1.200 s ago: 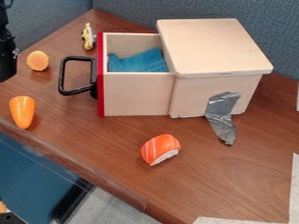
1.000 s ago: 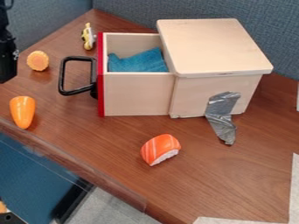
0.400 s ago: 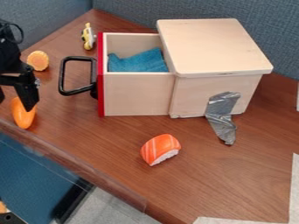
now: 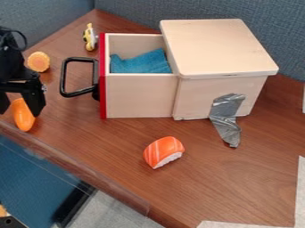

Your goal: Take the carrot and put it in the drawer

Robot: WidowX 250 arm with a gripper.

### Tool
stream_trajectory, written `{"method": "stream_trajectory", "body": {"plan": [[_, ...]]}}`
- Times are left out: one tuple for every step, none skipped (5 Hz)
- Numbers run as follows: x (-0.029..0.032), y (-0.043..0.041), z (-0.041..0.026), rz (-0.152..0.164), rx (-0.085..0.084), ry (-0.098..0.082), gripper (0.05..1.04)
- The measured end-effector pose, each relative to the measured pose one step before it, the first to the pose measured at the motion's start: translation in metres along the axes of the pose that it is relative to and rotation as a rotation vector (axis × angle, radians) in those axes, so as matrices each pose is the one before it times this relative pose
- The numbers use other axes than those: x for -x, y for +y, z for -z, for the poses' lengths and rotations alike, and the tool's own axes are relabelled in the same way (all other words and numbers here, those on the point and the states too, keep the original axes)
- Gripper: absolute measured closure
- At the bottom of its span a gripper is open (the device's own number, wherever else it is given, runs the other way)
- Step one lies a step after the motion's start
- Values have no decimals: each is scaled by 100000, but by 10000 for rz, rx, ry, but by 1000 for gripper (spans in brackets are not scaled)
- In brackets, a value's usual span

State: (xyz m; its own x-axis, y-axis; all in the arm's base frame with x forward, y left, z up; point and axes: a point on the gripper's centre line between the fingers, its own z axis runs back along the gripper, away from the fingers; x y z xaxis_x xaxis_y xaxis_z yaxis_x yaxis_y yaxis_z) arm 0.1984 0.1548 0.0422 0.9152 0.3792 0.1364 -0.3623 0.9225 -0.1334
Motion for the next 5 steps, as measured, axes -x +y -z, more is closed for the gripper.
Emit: {"method": "stream_trajectory", "body": {"plan": [[-121,195,380,-31,-50,-10,82],[-298,566,663,-161,-155,122,82],[-198,439,666,-107,-207,83,82],[-91,289,907,-250,-145,40,137],[-147,250,271,-692,-26,-83,369]]}}
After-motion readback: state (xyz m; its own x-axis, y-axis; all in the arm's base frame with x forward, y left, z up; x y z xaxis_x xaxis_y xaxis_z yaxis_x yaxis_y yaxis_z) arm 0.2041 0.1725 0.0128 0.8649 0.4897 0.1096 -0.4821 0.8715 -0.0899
